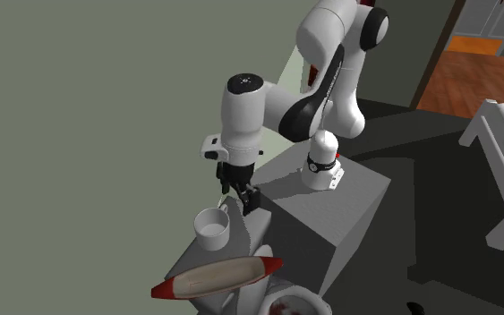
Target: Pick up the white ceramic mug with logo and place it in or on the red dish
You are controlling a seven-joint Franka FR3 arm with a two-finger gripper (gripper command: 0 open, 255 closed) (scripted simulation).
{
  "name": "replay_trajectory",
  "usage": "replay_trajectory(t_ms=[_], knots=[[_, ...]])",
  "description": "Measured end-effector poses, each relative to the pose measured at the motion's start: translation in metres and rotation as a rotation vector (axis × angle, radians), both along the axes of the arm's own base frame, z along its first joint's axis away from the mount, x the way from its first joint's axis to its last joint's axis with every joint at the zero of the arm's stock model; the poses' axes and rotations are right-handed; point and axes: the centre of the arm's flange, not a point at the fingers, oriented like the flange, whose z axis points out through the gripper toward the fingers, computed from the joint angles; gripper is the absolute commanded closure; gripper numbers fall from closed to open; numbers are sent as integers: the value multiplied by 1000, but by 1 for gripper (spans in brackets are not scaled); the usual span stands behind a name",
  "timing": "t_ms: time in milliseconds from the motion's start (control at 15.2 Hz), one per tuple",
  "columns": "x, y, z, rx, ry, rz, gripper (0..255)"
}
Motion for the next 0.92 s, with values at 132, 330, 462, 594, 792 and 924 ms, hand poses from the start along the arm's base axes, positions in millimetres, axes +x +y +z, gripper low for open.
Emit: replay_trajectory(t_ms=[132, 330, 462, 594, 792, 924], knots=[[17, 2, -17, -5, 8, 1, 0], [46, 4, -48, -14, 18, 2, 0], [56, 2, -58, -16, 22, 2, 0], [58, 3, -69, -17, 22, 2, 0], [60, -1, -85, -17, 22, 2, 0], [61, -1, -95, -17, 23, 2, 0]])
